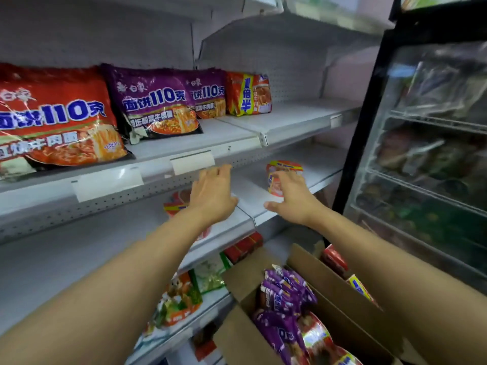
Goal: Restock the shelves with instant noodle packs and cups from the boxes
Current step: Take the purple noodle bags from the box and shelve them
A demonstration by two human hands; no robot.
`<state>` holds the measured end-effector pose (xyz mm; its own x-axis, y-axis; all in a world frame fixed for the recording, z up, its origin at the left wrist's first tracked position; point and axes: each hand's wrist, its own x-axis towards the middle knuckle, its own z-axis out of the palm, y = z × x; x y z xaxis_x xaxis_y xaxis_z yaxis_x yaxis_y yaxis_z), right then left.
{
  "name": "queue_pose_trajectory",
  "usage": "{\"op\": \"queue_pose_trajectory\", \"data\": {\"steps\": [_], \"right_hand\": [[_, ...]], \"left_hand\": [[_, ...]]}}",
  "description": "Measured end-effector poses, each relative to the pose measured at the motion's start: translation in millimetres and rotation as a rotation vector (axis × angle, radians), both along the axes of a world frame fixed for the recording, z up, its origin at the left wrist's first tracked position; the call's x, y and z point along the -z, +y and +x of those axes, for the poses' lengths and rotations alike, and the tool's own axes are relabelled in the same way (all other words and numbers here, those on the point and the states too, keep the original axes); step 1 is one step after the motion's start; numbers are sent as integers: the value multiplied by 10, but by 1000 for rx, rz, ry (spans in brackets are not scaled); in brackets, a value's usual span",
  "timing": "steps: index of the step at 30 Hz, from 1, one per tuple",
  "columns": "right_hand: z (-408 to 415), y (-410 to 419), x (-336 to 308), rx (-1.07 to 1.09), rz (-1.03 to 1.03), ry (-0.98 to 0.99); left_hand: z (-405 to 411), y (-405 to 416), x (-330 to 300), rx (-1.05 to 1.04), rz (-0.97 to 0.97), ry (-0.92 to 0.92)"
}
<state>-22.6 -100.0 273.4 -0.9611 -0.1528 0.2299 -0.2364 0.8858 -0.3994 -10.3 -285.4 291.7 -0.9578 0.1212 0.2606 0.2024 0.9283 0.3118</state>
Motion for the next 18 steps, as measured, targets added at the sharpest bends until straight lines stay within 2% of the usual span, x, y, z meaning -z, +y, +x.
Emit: {"op": "queue_pose_trajectory", "data": {"steps": [9, 18], "right_hand": [[447, 479, 789, 109, -17, -210], [319, 931, 1903, 141, -40, -442]], "left_hand": [[152, 393, 887, 84, -46, -216], [-10, 764, 1996, 125, -144, -418]]}}
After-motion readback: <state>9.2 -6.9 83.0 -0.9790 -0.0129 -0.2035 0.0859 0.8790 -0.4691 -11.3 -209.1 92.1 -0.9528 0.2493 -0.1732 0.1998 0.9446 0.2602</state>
